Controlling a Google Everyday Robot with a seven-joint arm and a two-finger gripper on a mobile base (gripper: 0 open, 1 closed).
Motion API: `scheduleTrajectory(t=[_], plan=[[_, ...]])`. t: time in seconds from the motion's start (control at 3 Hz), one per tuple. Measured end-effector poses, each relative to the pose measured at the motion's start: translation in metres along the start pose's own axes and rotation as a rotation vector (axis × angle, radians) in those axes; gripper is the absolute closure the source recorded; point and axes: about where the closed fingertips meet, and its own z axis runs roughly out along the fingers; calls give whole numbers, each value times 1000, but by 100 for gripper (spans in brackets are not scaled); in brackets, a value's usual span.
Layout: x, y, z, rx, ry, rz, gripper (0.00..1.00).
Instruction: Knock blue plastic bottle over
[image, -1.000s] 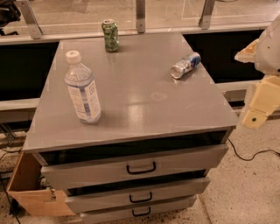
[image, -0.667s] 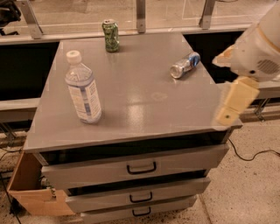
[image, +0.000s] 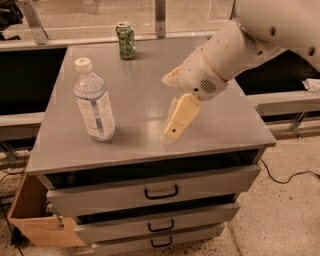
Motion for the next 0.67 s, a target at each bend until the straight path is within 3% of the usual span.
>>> scheduleTrajectory(t=[0.67], plan=[[-82,6,66,-98,-275,-86,0]])
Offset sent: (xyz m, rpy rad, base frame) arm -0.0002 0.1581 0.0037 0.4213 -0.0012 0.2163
